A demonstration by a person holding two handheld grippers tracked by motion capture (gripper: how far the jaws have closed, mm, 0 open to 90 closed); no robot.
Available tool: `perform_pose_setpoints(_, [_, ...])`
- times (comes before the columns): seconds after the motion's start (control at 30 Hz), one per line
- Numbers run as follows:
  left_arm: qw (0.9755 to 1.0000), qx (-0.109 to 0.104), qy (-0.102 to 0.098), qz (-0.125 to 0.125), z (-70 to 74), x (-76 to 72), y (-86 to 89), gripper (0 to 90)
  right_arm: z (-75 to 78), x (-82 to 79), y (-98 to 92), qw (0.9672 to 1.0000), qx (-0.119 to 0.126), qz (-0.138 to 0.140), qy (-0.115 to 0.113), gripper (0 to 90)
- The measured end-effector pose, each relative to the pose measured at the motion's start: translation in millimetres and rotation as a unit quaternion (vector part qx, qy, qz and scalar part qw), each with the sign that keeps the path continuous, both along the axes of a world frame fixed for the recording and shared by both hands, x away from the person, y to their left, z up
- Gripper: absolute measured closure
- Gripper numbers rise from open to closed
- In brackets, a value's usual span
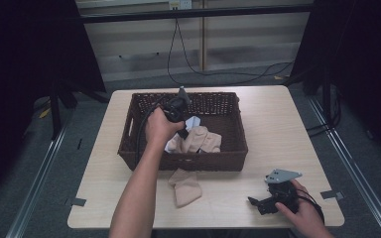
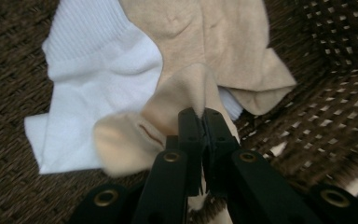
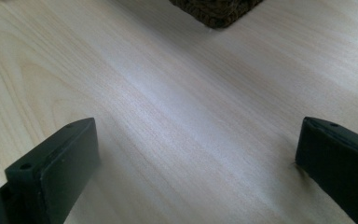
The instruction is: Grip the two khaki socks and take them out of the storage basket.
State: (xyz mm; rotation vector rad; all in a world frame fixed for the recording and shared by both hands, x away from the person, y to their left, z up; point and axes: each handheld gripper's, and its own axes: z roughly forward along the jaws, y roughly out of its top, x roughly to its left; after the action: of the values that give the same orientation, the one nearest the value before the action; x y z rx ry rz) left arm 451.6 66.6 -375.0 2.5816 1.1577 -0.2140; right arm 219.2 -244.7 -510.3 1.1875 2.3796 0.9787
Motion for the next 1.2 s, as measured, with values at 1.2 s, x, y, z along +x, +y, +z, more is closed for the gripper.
perform_pose_setpoints(1.2, [0.9992, -0.019, -0.021, -0.030, 145.7, -30.7, 30.0, 87.4, -0.1, 0.0, -0.1, 1.0000, 0.001, 0.002, 0.002, 0.0])
